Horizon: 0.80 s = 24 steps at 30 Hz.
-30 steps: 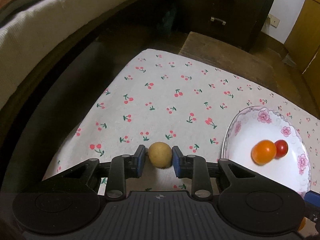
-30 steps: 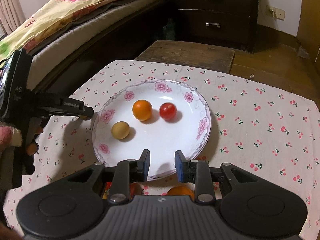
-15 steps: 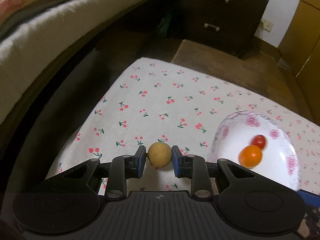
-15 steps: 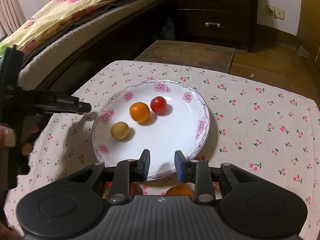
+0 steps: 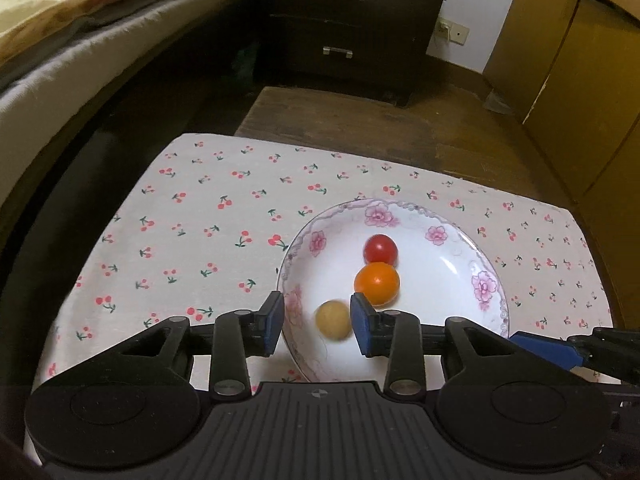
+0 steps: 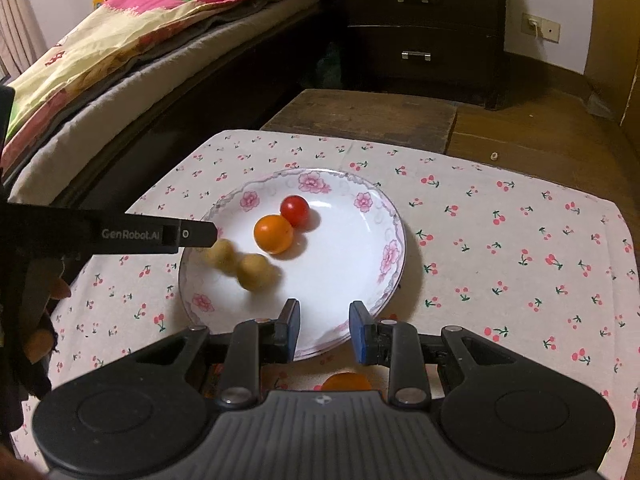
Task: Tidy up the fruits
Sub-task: 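Lower the tan fruit into the white plate and open the left tool, then withdraw both open tools from the plate toward the remaining fruit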
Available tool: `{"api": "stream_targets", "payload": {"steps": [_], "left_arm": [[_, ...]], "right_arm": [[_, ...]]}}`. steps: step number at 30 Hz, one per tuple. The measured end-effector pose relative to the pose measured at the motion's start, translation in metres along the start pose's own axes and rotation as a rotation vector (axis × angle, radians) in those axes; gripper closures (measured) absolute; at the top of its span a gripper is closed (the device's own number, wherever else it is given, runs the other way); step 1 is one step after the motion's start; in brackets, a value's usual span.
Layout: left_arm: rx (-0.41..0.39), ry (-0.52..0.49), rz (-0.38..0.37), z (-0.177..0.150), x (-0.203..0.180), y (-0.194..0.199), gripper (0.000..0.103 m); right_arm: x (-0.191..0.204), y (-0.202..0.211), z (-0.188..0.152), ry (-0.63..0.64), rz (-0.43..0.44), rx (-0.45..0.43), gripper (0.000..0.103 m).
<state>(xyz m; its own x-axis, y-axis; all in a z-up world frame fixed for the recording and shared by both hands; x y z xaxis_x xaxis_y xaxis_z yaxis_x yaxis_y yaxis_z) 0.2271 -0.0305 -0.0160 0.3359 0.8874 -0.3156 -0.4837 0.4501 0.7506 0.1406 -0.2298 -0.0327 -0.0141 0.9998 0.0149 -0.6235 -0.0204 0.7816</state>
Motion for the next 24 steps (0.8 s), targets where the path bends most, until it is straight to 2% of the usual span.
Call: {"api": "stream_targets", "payload": {"steps": [11, 24], "left_arm": [[-0.037, 0.025, -0.026, -0.004, 0.000, 0.021, 0.051], [-0.025, 0.025, -0.050, -0.028, -0.009, 0.039, 0.048]], "right_arm": [[-0.008, 0.009, -0.005, -0.015, -0.021, 0.000, 0.074], [-0.012, 0.017, -0.023, -0.001, -0.043, 0.043, 0.074]]}}
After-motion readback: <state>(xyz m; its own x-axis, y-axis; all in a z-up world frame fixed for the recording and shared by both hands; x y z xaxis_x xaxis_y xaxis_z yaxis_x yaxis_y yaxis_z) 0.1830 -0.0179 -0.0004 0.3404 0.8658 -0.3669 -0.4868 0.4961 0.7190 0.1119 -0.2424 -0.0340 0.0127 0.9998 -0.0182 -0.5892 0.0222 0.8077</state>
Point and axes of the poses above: each gripper's, at about its wrist camera, not at the fingertips, and y roughly against the way its jaws point, x to its left, z to its top, the point moved 2 cm from there along -y, roughly the way its jaws point, and after that the axes turned 14 degrees about -z, right-handed, at the moved point
